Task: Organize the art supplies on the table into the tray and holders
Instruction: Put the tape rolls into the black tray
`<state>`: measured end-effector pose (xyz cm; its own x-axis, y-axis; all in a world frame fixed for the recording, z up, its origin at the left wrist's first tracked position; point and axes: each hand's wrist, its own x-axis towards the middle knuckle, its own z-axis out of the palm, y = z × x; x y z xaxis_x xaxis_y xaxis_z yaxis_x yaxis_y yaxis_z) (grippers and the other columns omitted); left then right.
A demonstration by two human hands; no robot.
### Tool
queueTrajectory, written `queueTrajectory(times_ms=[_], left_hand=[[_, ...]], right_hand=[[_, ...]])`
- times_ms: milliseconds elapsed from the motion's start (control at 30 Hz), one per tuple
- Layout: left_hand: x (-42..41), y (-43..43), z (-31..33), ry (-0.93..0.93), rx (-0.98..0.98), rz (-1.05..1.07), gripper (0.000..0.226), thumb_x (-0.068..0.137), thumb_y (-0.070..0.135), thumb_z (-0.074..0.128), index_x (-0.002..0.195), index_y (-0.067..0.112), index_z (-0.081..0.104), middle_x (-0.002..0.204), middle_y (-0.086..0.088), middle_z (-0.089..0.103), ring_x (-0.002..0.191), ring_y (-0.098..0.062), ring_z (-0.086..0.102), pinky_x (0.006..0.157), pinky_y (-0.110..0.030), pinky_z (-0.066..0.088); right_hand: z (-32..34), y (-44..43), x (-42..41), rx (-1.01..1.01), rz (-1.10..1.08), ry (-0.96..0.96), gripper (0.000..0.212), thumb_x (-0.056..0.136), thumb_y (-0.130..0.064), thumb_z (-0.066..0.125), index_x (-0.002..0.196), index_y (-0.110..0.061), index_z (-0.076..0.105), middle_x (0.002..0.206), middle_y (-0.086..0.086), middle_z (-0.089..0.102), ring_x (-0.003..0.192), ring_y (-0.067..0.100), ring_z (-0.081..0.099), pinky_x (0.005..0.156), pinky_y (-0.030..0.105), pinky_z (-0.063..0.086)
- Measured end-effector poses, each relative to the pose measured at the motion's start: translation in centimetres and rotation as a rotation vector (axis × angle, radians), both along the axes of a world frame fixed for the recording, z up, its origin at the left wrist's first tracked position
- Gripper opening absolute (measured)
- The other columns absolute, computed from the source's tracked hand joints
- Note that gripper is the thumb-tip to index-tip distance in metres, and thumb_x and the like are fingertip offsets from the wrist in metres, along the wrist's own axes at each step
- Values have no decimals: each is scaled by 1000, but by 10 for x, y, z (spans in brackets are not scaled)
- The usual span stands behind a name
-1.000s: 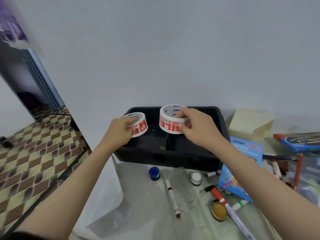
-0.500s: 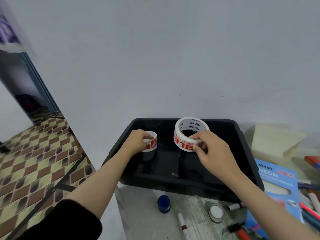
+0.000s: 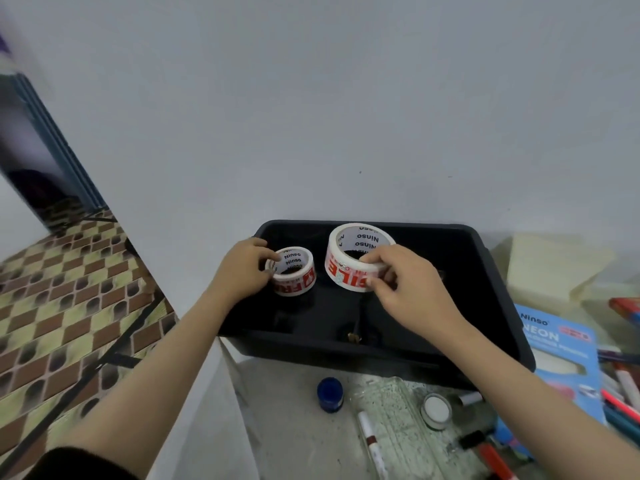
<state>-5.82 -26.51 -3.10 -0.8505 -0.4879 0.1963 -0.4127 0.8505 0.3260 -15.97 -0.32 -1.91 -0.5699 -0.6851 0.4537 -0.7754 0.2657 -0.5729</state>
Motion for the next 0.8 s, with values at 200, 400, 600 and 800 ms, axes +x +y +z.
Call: queueTrajectory(times_ms=[200,400,600,800], left_hand=[[60,-18,5,104,365,124,28,91,19,60,118,22,64,132,-1,56,127,-20,46,107,-33,30],[81,-8,-7,216,590,181,34,96,14,50,129,19,55,128,3,57,113,-13,51,96,-27,39],[79,-4,-8,252,603,193,35,97,12,48,131,17,53,129,2,57,113,-11,50,93,-21,35],[79,-5,-9,258,606,190,34,96,12,50,130,17,55,128,2,58,110,-8,50,91,-18,36]], right_hand=[[8,-34,13,154,131,14,19,83,-18,66,100,-27,62,89,-20,56,70,-4,51,64,7,37],[3,-68,22,367,301,-30,17,83,-12,64,90,-25,55,103,-4,63,92,10,59,78,26,52],[-15,-98,28,549,359,30,15,84,-6,61,93,-17,58,105,1,62,93,15,57,71,20,41],[-22,-103,29,571,427,-145,45,87,-4,58,130,-17,53,130,4,52,116,20,51,96,30,45]])
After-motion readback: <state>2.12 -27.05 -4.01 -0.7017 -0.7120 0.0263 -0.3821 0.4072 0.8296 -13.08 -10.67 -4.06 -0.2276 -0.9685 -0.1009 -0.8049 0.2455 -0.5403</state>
